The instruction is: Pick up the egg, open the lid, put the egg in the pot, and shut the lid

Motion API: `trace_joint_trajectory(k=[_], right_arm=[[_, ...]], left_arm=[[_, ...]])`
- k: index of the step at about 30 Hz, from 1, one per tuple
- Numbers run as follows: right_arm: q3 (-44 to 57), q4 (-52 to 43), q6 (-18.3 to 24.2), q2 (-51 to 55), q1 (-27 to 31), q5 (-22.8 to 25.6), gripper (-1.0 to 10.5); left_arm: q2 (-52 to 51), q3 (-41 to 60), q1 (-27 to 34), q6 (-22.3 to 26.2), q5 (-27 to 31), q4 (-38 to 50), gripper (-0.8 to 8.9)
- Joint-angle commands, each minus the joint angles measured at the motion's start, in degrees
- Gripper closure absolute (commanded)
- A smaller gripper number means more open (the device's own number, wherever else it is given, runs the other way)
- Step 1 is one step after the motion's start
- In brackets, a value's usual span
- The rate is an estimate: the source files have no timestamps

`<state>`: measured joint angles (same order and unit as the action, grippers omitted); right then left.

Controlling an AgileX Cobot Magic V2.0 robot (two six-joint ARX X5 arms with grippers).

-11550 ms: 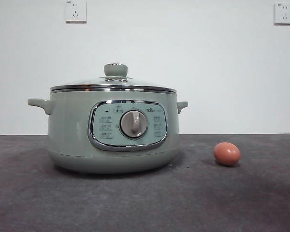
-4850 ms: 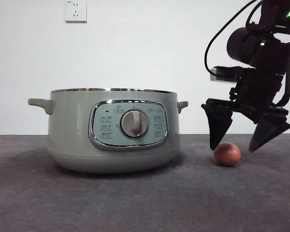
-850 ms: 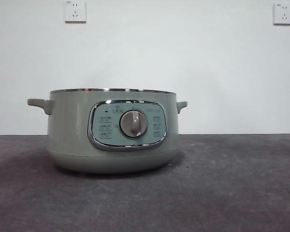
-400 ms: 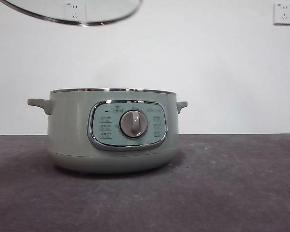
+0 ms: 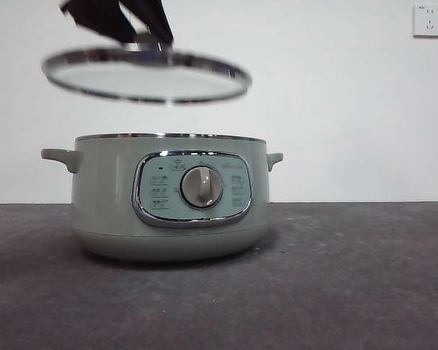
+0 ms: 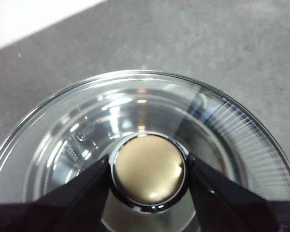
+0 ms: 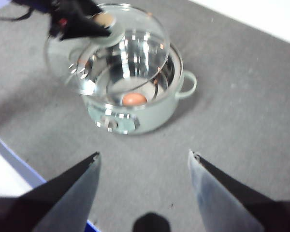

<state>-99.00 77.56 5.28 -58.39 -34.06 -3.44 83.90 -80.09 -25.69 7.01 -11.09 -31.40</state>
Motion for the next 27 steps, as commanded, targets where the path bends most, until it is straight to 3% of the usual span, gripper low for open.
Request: trace_joint_trajectory(k=[1, 7, 25, 26, 27], right_arm=[[5.0, 1.4, -2.3, 4.0, 0.0, -0.1, 6.4], [12.9, 1.3, -5.3, 11.7, 0.0, 1.9, 6.4], [13.1, 1.3, -5.5, 13.7, 0.0, 4.1, 6.4], [13.1, 1.3, -5.5, 13.7, 0.0, 4.1, 6.4], [13.1, 1.3, -5.5, 13.7, 0.0, 4.1, 6.4]], left_arm=[[1.8, -0.4, -0.3, 0.1, -0.5, 6.3, 8.19], [7.7, -0.4, -0.6, -0.5, -0.4, 8.6, 8.19], [11.1, -0.2, -1.4, -1.7, 2.1, 2.7, 8.12], [11.1, -0.2, -1.4, -2.1, 2.1, 2.6, 7.97], [11.1, -0.3, -1.4, -2.1, 2.1, 2.5, 7.23]])
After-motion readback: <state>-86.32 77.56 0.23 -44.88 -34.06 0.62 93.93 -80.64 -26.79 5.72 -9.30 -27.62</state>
